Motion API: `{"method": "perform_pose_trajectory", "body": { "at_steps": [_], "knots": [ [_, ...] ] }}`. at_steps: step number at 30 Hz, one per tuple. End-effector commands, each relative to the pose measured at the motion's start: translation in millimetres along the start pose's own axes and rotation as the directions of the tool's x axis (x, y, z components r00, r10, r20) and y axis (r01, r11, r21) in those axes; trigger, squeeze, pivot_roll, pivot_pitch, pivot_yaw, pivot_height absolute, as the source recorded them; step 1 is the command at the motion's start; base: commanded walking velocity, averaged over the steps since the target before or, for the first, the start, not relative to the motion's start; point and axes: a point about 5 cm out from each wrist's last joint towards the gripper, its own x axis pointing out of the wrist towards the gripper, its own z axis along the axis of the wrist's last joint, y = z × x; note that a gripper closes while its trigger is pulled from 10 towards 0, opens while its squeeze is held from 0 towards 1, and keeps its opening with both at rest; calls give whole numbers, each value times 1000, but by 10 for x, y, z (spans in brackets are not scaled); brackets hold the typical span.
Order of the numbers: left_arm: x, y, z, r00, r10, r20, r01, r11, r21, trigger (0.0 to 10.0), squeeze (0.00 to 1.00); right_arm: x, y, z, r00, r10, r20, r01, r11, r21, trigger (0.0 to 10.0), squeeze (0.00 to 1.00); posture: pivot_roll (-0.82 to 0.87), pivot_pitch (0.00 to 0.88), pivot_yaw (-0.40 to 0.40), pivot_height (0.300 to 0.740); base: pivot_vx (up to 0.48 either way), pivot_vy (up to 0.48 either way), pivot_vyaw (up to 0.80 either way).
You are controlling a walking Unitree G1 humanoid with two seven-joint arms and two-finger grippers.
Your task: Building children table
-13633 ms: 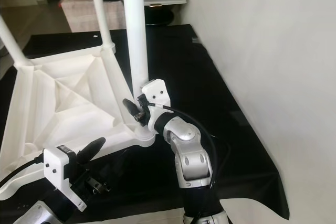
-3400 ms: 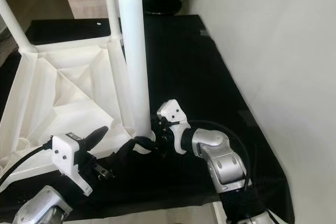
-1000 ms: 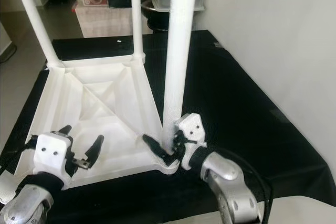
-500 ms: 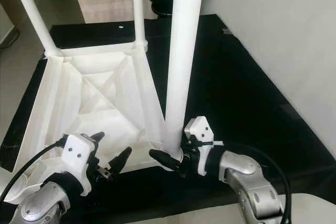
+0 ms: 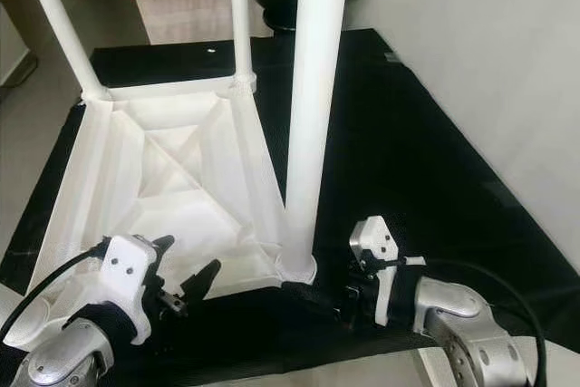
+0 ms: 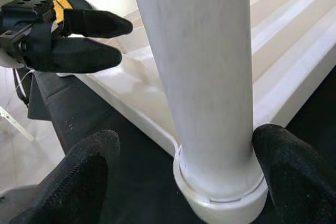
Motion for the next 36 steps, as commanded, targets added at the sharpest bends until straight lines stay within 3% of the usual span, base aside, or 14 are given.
{"method": "perform_pose_trajectory", "body": {
  "at_steps": [1,19,36],
  "knots": [
    [-16,5,-15,1000,0,-21,0,1000,10,10000,0,-2,31,16,1000,26,10,-26,1000,7,10000,0,-20,113,-6,740,0,0,0],
    [6,26,-3,1000,26,-16,-26,999,21,10000,0,95,54,52,999,42,34,-42,999,-3,10000,0,-18,103,-11,740,-230,0,0],
    [2,89,9,996,90,12,-91,995,49,10000,0,266,-14,97,983,-139,119,144,989,-34,10000,0,-21,93,-13,740,0,0,0]
  ]
}}
